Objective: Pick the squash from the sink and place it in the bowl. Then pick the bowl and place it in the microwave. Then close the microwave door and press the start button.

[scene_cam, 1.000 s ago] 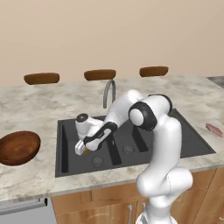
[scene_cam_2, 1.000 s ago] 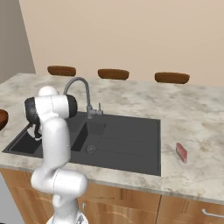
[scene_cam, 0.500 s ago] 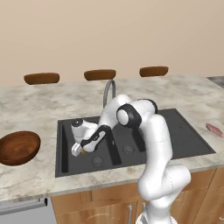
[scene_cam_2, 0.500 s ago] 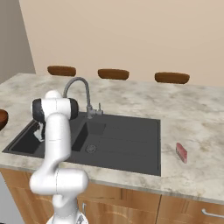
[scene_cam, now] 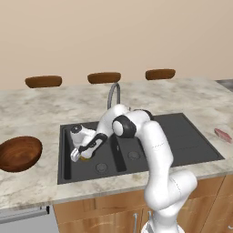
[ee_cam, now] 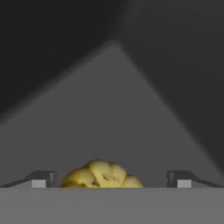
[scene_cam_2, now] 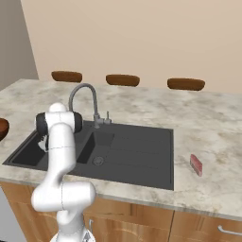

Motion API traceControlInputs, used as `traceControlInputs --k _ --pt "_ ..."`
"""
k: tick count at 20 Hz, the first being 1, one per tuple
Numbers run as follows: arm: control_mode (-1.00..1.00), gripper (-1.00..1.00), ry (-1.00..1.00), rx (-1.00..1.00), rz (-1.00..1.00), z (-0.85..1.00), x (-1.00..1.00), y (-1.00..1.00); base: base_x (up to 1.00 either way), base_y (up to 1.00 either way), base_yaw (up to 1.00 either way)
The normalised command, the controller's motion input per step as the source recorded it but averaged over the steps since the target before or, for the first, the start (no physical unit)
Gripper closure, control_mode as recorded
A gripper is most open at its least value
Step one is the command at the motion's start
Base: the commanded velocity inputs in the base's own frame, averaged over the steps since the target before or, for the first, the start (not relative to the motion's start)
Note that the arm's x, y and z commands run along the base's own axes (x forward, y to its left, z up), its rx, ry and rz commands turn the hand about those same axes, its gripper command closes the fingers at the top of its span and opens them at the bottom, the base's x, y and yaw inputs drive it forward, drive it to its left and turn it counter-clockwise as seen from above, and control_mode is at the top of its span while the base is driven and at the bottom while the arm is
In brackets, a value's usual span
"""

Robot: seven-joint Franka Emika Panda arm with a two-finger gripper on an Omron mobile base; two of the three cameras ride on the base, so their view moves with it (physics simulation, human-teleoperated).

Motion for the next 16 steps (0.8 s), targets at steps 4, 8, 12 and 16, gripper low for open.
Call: traceControlInputs --k 4,8,12,16 --pt "-1.0 -1.0 0.04 0.0 -0.05 -0.22 -0.07 -0.06 0.0 0.0 0.0" --pt "-1.0 -1.0 0.04 0.0 -0.1 -0.08 -0.36 -0.37 0.0 0.0 0.0" --pt "-1.0 1.0 0.01 0.0 -0.09 -0.03 -0.18 -0.33 0.0 0.0 0.0" --pt "-1.0 1.0 -0.01 0.0 -0.06 0.28 -0.32 -0.23 0.0 0.0 0.0"
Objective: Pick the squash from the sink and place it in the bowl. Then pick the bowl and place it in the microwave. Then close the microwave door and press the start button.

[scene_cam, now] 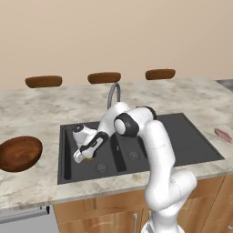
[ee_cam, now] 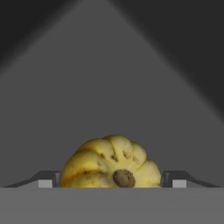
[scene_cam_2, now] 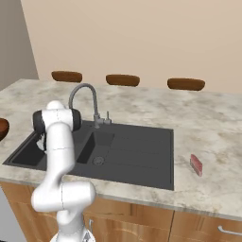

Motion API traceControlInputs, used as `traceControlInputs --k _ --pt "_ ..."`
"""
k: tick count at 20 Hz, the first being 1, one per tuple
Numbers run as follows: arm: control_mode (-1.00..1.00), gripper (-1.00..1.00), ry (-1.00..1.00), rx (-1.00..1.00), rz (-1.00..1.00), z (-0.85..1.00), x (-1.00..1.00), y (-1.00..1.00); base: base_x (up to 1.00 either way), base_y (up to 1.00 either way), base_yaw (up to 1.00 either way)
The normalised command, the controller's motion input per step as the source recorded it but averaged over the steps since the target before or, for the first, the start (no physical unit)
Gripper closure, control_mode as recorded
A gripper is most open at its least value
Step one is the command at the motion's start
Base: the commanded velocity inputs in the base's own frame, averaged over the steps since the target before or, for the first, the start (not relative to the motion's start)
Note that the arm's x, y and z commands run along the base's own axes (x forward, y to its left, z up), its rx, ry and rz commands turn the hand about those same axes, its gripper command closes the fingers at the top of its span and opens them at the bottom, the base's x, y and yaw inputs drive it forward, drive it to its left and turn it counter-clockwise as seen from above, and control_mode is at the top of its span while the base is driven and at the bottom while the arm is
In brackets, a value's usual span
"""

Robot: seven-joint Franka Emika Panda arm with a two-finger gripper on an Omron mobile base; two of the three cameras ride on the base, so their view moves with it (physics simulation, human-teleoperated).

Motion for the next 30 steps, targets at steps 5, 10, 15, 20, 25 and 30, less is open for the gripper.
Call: traceControlInputs --k 5,10,15,20,25,30 --pt "-1.0 1.0 -0.09 0.0 -0.05 0.97 -0.67 -0.02 0.0 0.0 0.0" --pt "-1.0 1.0 -0.05 0.0 -0.02 1.0 -0.55 0.13 0.0 0.0 0.0" --pt "-1.0 1.0 -0.01 0.0 -0.04 1.0 -0.51 0.43 0.0 0.0 0.0" --pt "-1.0 1.0 0.0 -0.01 -0.01 1.0 -0.32 0.97 0.0 0.0 0.0" --pt "-1.0 1.0 -0.05 -0.03 0.0 0.93 -0.14 1.0 0.0 0.0 0.0" --pt "-1.0 1.0 0.0 0.0 0.02 0.46 -0.22 1.0 0.0 0.0 0.0"
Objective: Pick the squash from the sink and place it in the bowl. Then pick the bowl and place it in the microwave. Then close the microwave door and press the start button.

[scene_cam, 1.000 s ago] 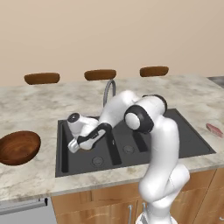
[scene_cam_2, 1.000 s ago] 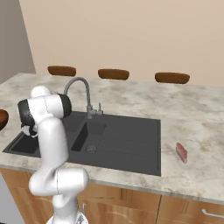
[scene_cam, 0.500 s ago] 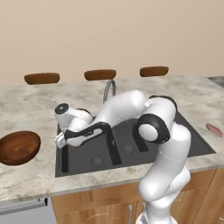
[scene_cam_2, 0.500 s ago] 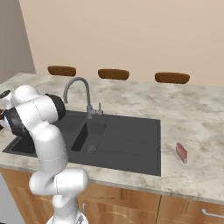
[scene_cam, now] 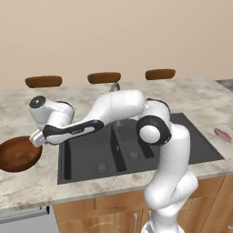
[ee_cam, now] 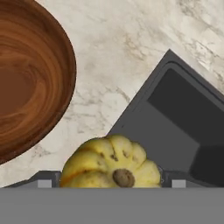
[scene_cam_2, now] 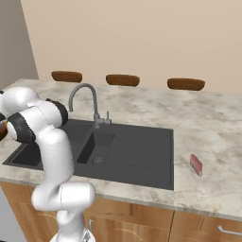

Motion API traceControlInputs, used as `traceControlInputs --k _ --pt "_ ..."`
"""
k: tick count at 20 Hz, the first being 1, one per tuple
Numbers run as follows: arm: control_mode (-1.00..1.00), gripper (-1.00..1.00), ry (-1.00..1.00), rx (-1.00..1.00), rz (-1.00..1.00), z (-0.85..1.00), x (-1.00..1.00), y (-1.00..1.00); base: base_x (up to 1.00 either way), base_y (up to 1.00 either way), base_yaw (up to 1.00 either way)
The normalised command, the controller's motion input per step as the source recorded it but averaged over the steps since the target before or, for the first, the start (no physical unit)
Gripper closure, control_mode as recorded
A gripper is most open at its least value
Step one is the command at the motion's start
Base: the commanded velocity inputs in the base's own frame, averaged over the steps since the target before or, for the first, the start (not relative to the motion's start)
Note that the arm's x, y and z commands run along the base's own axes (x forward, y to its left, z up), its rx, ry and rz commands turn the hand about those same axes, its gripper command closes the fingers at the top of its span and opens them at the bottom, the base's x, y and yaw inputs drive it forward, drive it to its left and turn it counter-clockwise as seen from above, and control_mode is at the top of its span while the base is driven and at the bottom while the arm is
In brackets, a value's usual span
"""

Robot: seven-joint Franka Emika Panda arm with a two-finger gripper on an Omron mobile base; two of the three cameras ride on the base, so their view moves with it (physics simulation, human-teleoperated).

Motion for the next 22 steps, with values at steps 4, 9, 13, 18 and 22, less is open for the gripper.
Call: traceControlInputs --k 4,9,13,18,22 --pt "-1.0 1.0 0.0 0.0 0.05 0.03 -0.25 0.99 0.0 0.0 0.0" --pt "-1.0 1.0 -0.02 0.03 0.01 -0.09 -0.09 0.8 0.0 0.0 0.0" --pt "-1.0 1.0 0.0 0.01 0.0 -0.04 0.0 0.54 0.0 0.0 0.0" --pt "-1.0 1.0 0.0 0.0 0.0 -0.31 0.14 0.18 0.0 0.0 0.0" --pt "-1.0 1.0 0.0 0.0 0.0 -0.56 0.22 0.0 0.0 0.0 0.0"
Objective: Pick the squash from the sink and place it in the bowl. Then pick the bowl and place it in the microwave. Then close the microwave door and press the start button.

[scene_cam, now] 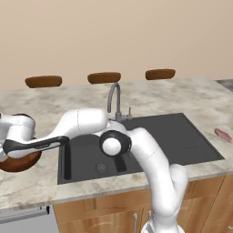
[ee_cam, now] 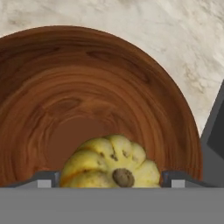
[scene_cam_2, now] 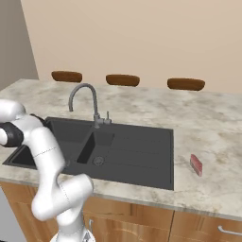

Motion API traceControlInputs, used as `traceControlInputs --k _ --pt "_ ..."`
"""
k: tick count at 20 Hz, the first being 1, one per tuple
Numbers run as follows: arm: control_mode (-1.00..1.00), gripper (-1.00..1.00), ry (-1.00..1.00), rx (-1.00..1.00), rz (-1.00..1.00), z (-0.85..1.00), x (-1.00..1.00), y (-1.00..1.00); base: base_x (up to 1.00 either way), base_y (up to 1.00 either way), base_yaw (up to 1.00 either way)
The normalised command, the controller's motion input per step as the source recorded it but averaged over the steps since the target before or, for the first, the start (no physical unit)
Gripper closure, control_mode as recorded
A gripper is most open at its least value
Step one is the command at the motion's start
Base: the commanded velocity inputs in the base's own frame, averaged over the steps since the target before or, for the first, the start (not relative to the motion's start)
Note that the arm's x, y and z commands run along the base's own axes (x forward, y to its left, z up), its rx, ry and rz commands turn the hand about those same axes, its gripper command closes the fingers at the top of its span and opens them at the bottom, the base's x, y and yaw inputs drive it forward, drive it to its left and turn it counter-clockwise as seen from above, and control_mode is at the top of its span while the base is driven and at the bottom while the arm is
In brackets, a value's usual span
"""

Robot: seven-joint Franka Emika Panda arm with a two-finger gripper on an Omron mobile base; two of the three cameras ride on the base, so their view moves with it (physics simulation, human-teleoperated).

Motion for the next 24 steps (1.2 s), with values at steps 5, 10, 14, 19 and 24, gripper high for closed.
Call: traceControlInputs --k 5,10,14,19,24 --pt "-1.0 -1.0 0.0 0.0 0.0 -0.35 0.37 0.0 0.0 0.0 0.0" --pt "-1.0 -1.0 0.0 0.08 0.0 0.06 0.26 -0.01 0.0 0.0 0.0" --pt "-1.0 -1.0 0.0 0.03 0.0 0.01 0.06 0.0 0.0 0.0 0.0" --pt "-1.0 -1.0 0.0 0.0 0.0 0.02 -0.16 0.06 0.0 0.0 0.0" --pt "-1.0 -1.0 0.0 0.0 0.04 0.44 -0.79 0.22 0.0 0.0 0.0"
